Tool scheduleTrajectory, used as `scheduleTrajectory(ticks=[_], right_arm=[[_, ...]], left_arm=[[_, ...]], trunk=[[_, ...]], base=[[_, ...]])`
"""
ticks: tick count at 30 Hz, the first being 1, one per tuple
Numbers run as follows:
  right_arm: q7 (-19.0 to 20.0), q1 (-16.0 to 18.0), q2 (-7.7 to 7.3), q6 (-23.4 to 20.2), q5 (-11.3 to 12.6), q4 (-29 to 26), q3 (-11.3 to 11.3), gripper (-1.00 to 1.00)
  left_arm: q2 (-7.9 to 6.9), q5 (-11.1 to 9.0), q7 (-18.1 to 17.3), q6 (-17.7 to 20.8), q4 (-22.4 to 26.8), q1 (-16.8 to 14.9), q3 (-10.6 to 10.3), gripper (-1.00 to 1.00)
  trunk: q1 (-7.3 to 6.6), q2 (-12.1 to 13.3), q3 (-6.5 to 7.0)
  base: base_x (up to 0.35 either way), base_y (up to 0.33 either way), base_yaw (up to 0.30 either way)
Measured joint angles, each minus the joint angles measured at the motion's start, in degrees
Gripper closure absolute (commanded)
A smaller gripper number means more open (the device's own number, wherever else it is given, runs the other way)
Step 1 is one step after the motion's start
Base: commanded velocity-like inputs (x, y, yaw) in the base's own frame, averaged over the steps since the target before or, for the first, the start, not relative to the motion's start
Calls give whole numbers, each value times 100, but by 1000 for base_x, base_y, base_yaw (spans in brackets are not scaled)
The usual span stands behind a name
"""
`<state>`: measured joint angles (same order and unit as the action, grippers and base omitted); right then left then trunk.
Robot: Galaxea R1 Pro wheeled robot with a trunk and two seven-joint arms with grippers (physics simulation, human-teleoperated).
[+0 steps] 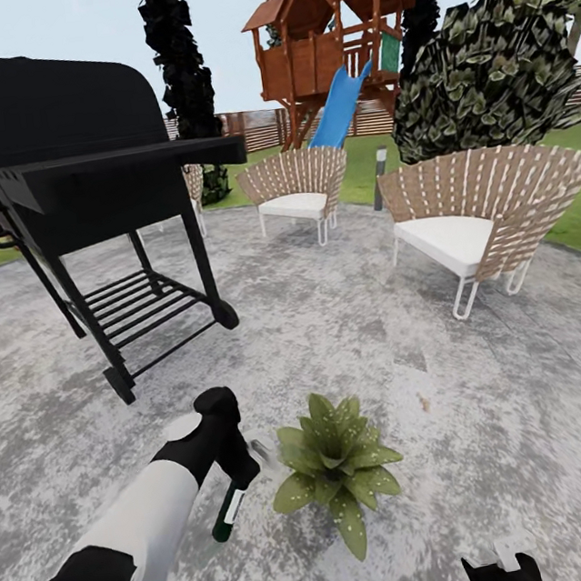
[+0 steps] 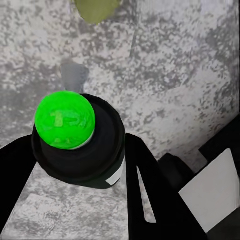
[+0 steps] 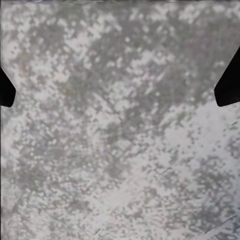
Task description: Pick up the pesticide atomizer in the garden and spray insectifuge to fully cover both potted plants in the garden.
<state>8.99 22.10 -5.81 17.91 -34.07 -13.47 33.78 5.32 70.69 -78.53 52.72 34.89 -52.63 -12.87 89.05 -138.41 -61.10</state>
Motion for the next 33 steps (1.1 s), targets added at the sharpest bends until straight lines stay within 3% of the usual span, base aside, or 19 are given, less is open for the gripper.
scheduleTrajectory(ticks=[1,2,3,5,7,11,19,21,25,29,33], right_arm=[[0,0,0,0,0,0,0,-100],[-1,1,0,0,-2,1,0,-100],[-1,1,0,0,-1,1,0,-100],[-1,1,0,0,-1,2,0,-100],[-1,1,1,0,-6,2,0,-100],[-1,1,1,0,-9,2,0,-100],[-1,1,0,0,-10,2,0,-100],[-1,1,1,0,-10,2,0,-100],[-1,1,2,0,-12,5,0,-100],[-1,1,1,0,-10,2,0,-100],[-1,1,0,0,-12,5,0,-100]], left_arm=[[15,-9,-4,-1,-4,17,-76,100],[-16,-13,-140,-8,-14,26,-304,100],[-34,-11,-207,-10,-14,26,-341,100],[-102,-6,-330,-15,-15,41,-376,100],[-308,-3,-415,-27,-74,82,-401,100],[-509,-32,-381,-28,-268,358,-361,100],[-467,-99,-283,-13,-292,444,-351,100],[-513,-122,-218,-8,-275,669,-341,100],[-480,-129,213,-1,-233,794,-324,100],[-499,-351,356,5,-232,809,-319,100],[-532,-434,384,10,-258,811,-315,100]], trunk=[[0,0,0],[0,0,0],[0,0,0],[0,0,0],[0,0,0],[0,0,0],[0,0,0],[1,0,-1],[0,0,0],[0,0,0],[0,0,0]], base=[[0,0,-102],[0,0,-65],[0,0,-42],[0,0,-19],[0,0,-4],[0,0,0],[0,0,0],[0,0,0],[0,0,0],[0,0,0],[0,0,-82]])
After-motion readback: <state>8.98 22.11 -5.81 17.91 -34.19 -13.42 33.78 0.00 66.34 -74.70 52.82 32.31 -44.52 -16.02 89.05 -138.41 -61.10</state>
